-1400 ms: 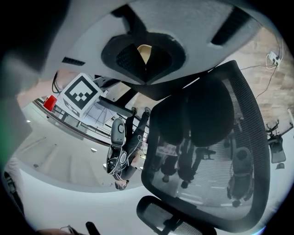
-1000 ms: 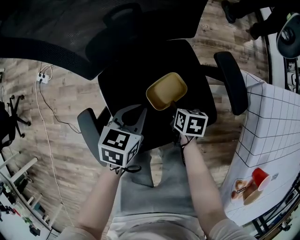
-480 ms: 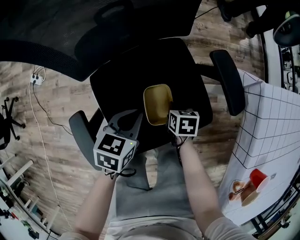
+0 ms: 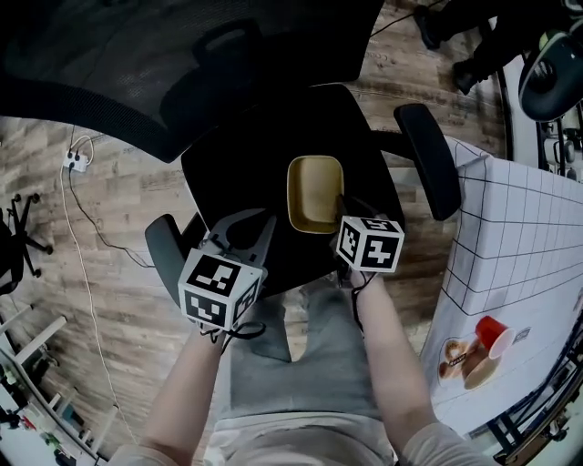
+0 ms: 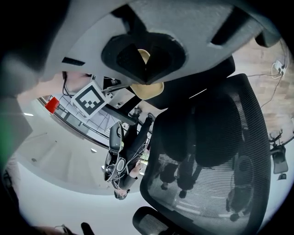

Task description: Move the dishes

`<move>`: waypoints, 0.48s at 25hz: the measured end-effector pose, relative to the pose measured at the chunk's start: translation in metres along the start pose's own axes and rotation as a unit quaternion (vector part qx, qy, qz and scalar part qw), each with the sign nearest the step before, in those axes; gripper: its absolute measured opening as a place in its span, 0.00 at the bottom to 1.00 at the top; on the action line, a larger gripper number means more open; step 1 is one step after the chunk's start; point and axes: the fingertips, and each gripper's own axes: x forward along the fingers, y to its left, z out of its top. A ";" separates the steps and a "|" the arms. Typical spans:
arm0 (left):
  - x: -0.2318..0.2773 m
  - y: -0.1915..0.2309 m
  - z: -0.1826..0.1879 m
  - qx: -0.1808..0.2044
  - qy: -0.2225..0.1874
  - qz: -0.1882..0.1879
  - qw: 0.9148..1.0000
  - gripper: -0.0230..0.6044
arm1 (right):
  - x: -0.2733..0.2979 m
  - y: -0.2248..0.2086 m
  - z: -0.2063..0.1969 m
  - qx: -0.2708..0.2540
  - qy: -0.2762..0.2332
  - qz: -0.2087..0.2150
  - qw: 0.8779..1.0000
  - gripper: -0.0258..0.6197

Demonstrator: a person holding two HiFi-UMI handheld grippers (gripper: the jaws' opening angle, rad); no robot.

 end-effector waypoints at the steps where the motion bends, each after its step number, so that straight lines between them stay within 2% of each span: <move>1: -0.004 -0.001 0.006 0.001 -0.003 0.000 1.000 0.06 | -0.009 0.002 0.007 0.001 -0.007 0.002 1.000 0.09; 7: -0.032 -0.022 0.051 0.021 -0.028 -0.001 0.999 0.06 | -0.073 0.015 0.049 0.000 -0.048 0.017 0.999 0.09; 12: -0.064 -0.044 0.094 0.020 -0.059 -0.006 0.998 0.06 | -0.138 0.027 0.092 -0.002 -0.098 0.027 0.995 0.09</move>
